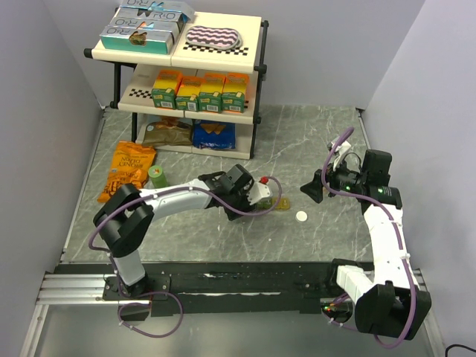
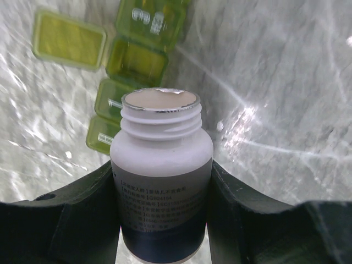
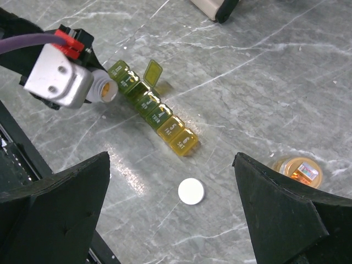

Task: Sort the pills into containers

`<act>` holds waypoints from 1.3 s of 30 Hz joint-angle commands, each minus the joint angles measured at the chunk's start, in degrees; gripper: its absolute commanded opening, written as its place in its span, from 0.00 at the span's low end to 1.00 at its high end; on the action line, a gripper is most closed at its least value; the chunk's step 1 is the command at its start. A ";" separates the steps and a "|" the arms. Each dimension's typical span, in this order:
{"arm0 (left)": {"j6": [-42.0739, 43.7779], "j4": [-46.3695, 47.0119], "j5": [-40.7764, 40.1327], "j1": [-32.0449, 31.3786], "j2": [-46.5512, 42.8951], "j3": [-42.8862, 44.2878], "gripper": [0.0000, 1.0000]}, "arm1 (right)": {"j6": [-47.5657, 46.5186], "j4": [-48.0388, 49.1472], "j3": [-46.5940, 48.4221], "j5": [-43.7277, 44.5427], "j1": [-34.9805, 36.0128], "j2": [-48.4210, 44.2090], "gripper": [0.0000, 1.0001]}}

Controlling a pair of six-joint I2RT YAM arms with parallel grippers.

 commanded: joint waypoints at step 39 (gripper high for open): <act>7.07 -1.60 -4.95 0.61 0.55 3.38 0.01 | -1.02 -0.38 -0.21 -2.41 -0.94 0.30 1.00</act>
